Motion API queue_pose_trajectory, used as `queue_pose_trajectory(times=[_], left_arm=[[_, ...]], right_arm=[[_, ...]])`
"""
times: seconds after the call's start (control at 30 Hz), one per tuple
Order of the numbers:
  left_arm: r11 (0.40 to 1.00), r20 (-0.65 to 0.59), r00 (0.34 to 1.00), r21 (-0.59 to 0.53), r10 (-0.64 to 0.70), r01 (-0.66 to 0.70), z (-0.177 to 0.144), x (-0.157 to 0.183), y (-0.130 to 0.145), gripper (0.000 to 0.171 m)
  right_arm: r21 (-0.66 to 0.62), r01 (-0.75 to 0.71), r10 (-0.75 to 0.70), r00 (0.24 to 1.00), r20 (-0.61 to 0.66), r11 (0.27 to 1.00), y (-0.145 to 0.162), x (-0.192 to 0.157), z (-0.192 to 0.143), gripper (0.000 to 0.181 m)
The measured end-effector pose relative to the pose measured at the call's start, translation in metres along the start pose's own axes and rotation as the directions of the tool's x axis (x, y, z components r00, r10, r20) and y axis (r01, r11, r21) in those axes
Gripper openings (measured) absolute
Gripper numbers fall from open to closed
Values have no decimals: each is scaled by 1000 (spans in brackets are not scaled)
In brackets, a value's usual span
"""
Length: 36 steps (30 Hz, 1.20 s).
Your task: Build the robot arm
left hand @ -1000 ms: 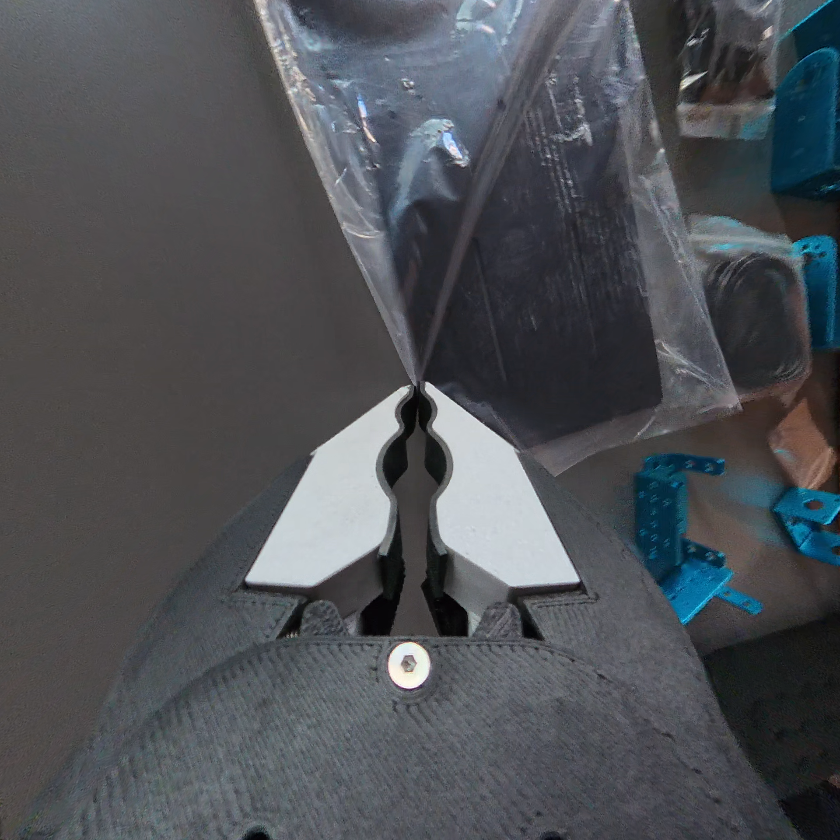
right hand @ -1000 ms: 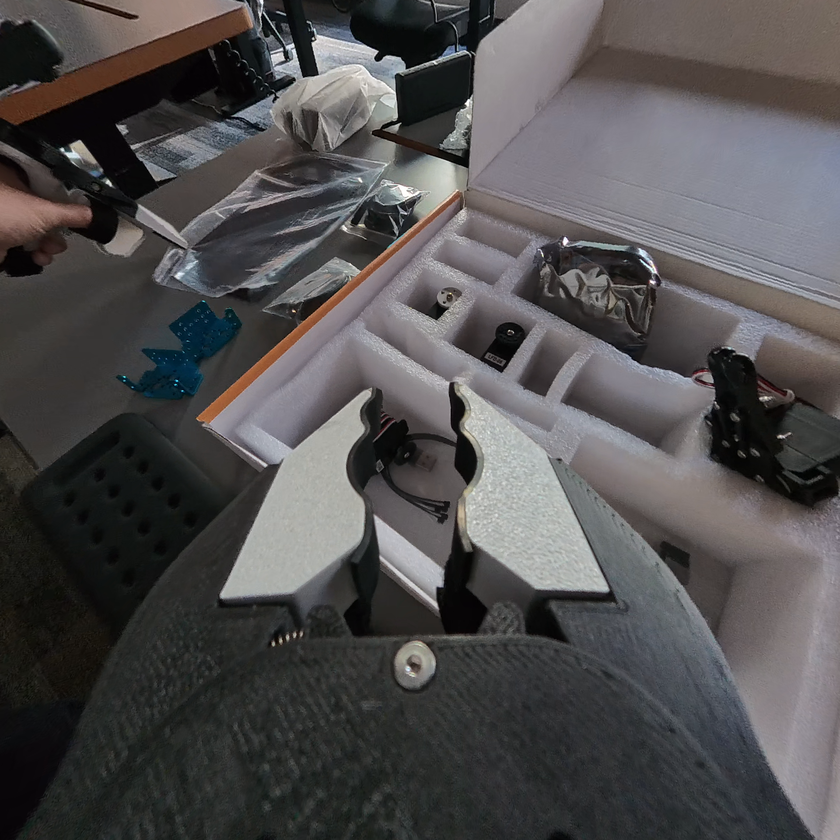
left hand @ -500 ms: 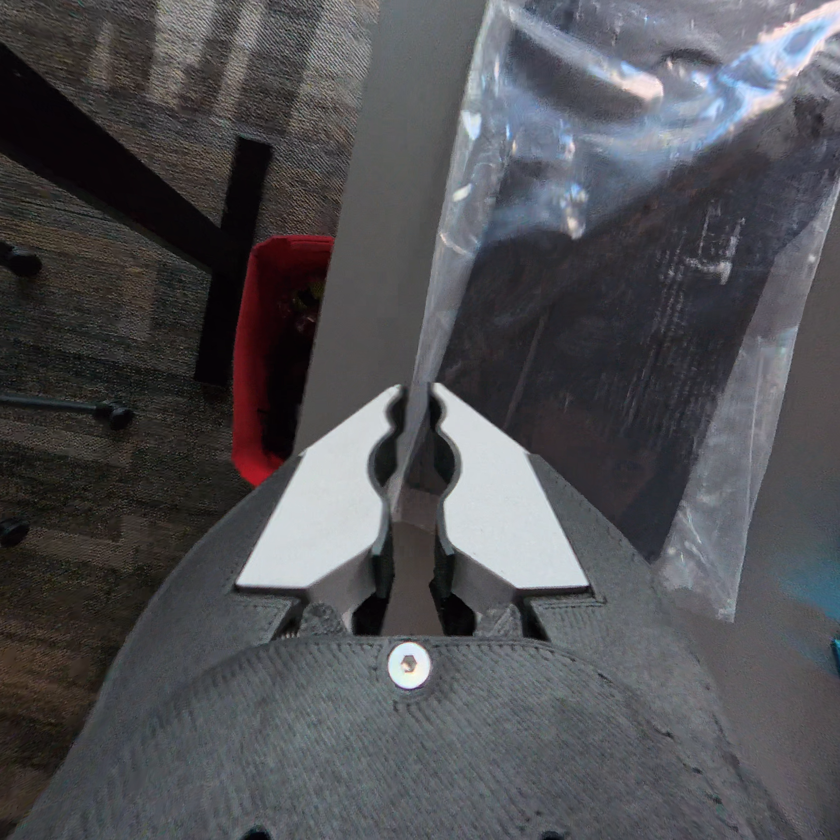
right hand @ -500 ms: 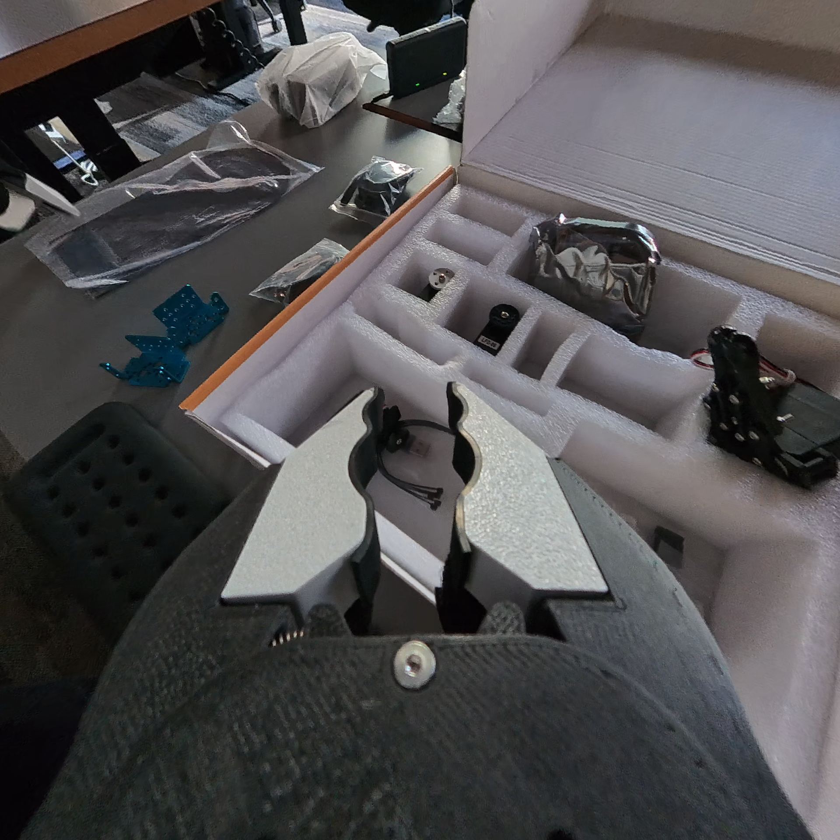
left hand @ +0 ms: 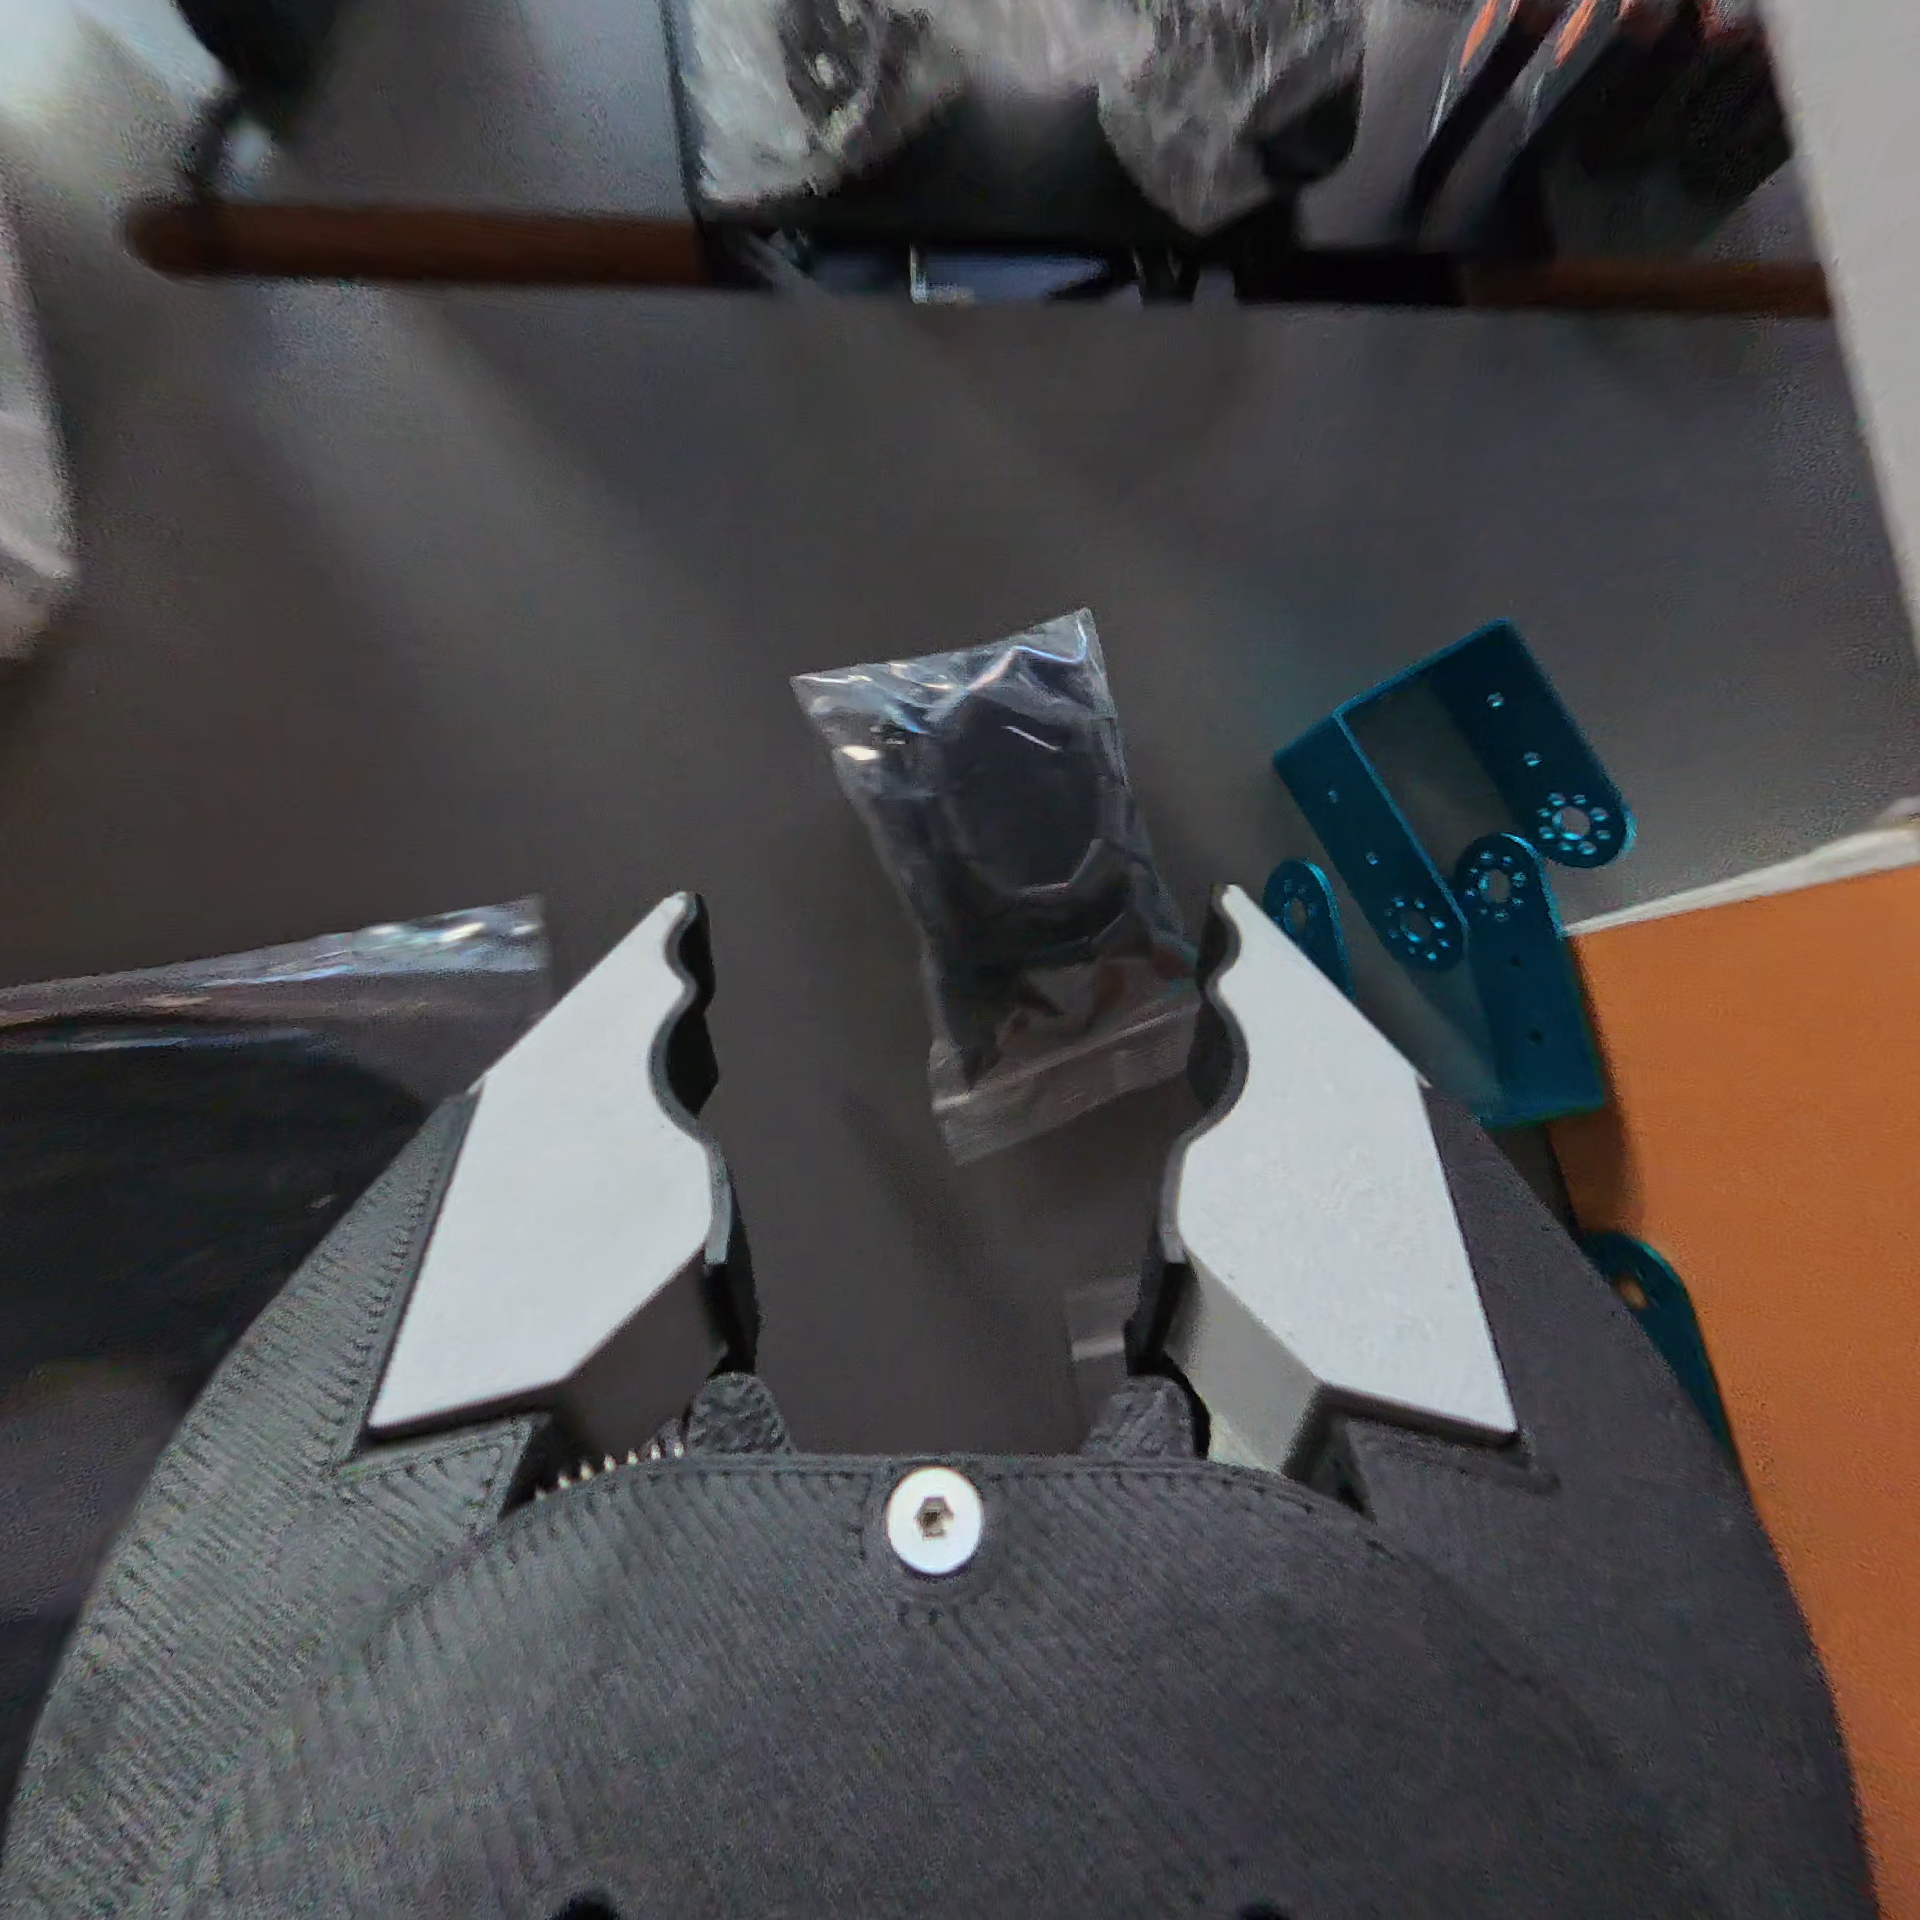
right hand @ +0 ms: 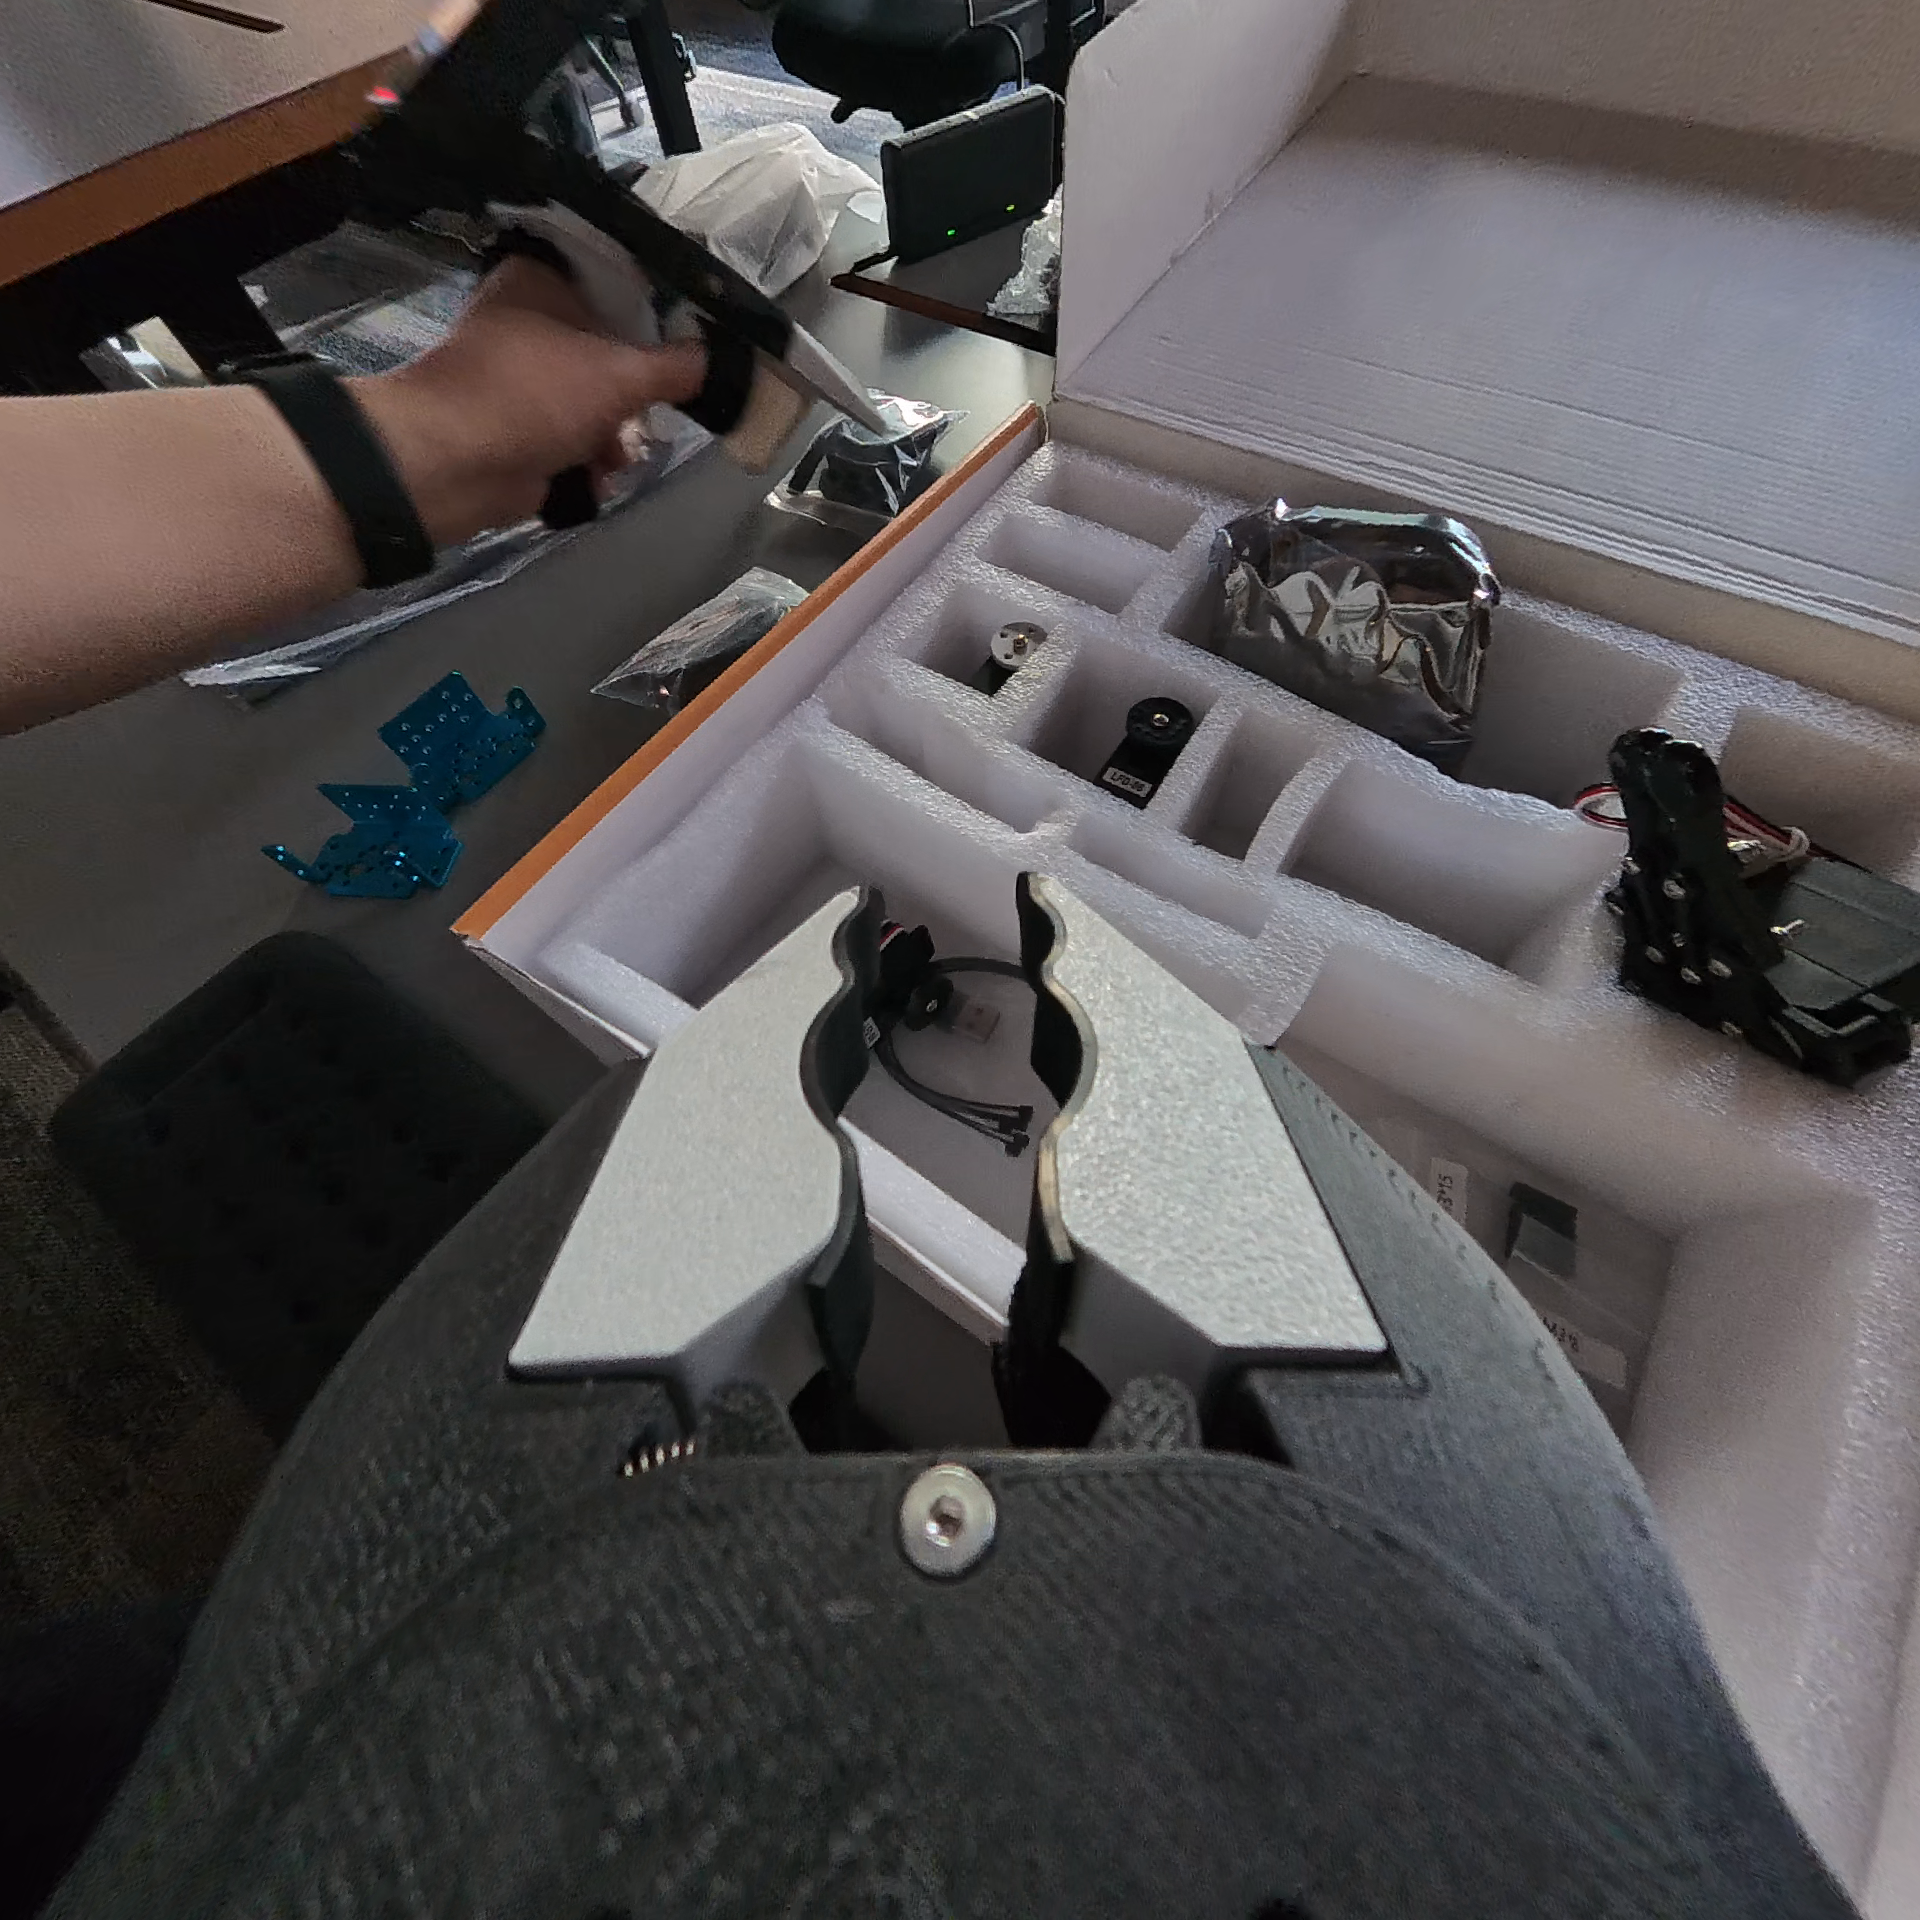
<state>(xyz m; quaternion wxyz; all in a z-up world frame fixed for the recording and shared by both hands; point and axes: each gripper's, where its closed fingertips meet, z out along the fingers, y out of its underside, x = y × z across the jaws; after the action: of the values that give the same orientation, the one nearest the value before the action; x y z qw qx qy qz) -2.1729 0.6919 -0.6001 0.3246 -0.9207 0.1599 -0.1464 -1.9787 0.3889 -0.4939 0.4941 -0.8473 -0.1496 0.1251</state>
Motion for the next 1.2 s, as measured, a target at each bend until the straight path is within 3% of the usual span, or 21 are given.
queue_pose_trajectory(times=[0.1, 0.2, 0.27, 0.4, 0.47, 0.57, 0.67, 0.77, 0.9, 0.97, 1.07, 1.2], left_arm=[[999, 50, 998, -7, 47, -46, 24, 1, 1, 82], [994, 105, 989, -27, 107, -105, 25, -7, -2, 65], [990, 159, 977, -34, 140, -136, 19, -24, -3, 63], [992, 144, 981, -43, 128, -123, 7, -44, 2, 67], [993, 129, 985, 17, 113, -116, -6, -36, -13, 74], [983, 51, 989, 113, 138, -143, -18, 10, -45, 68], [997, -94, 996, -73, 6, -13, 3, 63, -31, 77], [975, -36, 999, -221, 17, -24, 21, 73, -2, 73], [965, -42, 999, -263, -14, 2, 29, 86, 15, 63], [957, -8, 998, -283, 63, -62, 31, 83, 19, 46], [933, 7, 986, -323, 168, -156, 31, 78, 23, 9], [924, 46, 974, -332, 220, -193, 27, 58, 23, 3]], right_arm=[[-7, -6, 7, 1000, 10, 1000, 4, 0, -5, 25], [-23, -5, 5, 1000, -4, 1000, 12, 7, -10, 25], [-14, -22, 22, 1000, -12, 1000, 13, 13, -13, 25], [-4, -45, 44, 999, -22, 999, 14, 23, -17, 25], [-6, -46, 45, 998, -49, 999, 13, 31, -18, 26], [-14, -75, 73, 992, -102, 997, 12, 44, -15, 26], [-19, -95, 90, 978, -186, 995, 6, 61, -12, 27], [3, -110, 108, 970, -216, 994, -5, 70, -12, 27], [25, -131, 133, 968, -213, 991, -10, 73, -16, 27], [22, -140, 142, 966, -218, 990, -5, 74, -19, 27], [35, -169, 173, 957, -231, 985, 2, 79, -26, 26], [51, -201, 208, 954, -216, 978, 7, 82, -30, 26]])
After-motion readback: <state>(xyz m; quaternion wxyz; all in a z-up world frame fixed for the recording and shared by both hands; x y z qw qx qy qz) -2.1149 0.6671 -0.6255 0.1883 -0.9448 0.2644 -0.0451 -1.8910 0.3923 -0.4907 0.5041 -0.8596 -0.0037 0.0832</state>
